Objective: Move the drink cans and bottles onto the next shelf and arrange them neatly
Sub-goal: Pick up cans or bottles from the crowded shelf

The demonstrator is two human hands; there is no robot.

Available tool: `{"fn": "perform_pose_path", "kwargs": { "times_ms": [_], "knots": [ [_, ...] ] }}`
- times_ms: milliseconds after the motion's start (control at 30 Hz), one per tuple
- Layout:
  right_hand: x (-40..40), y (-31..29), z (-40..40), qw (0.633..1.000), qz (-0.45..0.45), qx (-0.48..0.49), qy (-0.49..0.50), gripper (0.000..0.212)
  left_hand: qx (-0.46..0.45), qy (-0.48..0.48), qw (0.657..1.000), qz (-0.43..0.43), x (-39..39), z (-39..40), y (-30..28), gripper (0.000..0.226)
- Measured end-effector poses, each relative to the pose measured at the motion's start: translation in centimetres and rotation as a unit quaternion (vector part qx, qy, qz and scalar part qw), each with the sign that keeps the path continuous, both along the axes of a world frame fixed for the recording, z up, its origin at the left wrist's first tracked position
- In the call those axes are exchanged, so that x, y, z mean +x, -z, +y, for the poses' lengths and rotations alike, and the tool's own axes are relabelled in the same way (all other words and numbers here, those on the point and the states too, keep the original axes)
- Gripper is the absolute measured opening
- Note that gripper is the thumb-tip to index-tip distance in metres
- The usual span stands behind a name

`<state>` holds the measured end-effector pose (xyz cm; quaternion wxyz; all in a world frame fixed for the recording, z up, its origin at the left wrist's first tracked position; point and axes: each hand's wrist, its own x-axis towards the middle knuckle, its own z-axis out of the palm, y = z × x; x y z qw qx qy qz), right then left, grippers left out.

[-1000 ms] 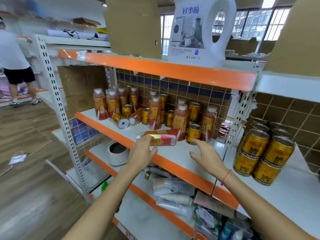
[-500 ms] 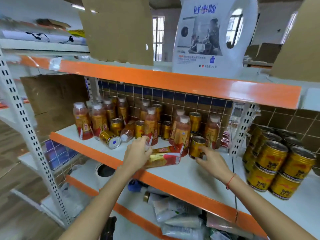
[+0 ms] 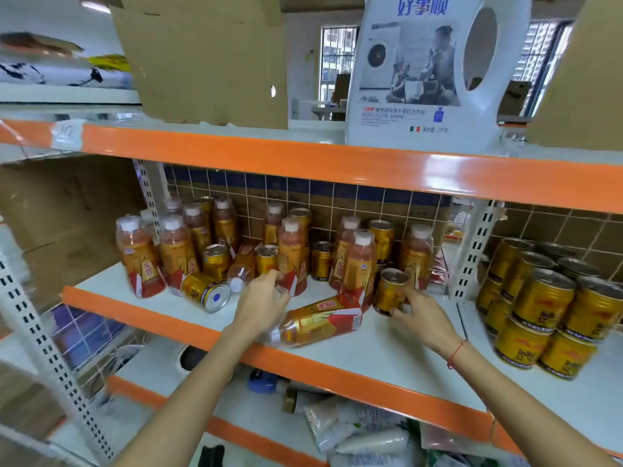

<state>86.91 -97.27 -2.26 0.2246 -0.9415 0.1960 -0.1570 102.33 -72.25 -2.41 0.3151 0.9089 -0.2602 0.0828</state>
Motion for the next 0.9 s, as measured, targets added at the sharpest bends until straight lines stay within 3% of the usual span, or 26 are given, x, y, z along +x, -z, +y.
{"fn": "perform_pose_path", "kwargs": {
  "times_ms": [167, 500, 667, 900],
  "knots": [
    [0.4, -0.5, -0.6, 1.000, 0.010, -0.003, 0.010, 0.031, -0.022, 0.014, 1.000, 0.012, 0.0, -1.0, 0.3, 0.037],
    [4.0, -2.0, 0.7, 0.997, -0.047, 0.056, 0.003, 0.060, -0.044, -0.036, 0.997, 0.045, 3.8, -1.5, -0.9, 0.057],
    [6.8, -2.4, 1.3, 0.991, -0.088, 0.098, -0.006, 0.053, -0.036, -0.024, 0.996, 0.072, 5.9, -2.5, -1.1, 0.067],
    [9.4, -2.2, 0.4, 0.984, -0.074, 0.165, -0.006, 0.060, -0.092, -0.010, 0.990, 0.105, 8.1, -4.3, 0.1, 0.079]
  ]
}}
